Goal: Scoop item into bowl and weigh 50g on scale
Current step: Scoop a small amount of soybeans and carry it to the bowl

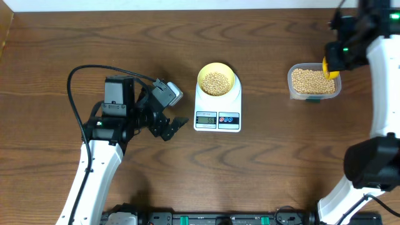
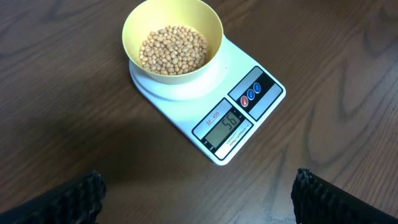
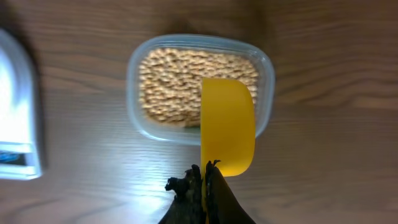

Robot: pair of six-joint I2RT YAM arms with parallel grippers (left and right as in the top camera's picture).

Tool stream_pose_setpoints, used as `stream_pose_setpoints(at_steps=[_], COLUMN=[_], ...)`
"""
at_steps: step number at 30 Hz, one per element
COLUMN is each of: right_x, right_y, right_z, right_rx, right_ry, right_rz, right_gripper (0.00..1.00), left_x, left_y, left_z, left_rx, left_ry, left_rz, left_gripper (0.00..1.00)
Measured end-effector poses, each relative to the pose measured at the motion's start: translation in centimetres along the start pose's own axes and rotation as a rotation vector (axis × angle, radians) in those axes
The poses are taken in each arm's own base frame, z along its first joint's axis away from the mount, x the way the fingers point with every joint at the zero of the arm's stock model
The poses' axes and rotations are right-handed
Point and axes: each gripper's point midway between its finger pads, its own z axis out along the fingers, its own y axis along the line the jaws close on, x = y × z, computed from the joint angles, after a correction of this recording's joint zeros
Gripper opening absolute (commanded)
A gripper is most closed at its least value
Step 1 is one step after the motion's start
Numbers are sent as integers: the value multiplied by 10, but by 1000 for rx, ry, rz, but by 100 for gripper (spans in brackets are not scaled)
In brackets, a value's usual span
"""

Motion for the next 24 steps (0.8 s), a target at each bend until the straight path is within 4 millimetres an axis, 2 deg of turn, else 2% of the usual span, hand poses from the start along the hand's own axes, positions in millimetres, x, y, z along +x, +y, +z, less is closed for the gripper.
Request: stream_pose_setpoints(at_steps=[8, 14, 16, 19, 24], right_x=[-10, -12, -15, -29, -76], right_y=[13, 7, 11, 32, 99], right_z=[6, 3, 5, 10, 5], right_rx=[289, 354, 330, 207, -149], right_ry=[16, 10, -2, -72, -290], right_rz=[-153, -160, -158, -145, -112], right_gripper=[1, 1, 1, 1, 1], left_x=[0, 0, 0, 0, 0], left_y=[0, 0, 0, 0, 0], left_z=[0, 0, 0, 0, 0], left_rx=[0, 0, 0, 0, 0], left_ry=[0, 0, 0, 0, 0], left_rz=[0, 0, 0, 0, 0], left_gripper=[98, 97, 98, 98, 98])
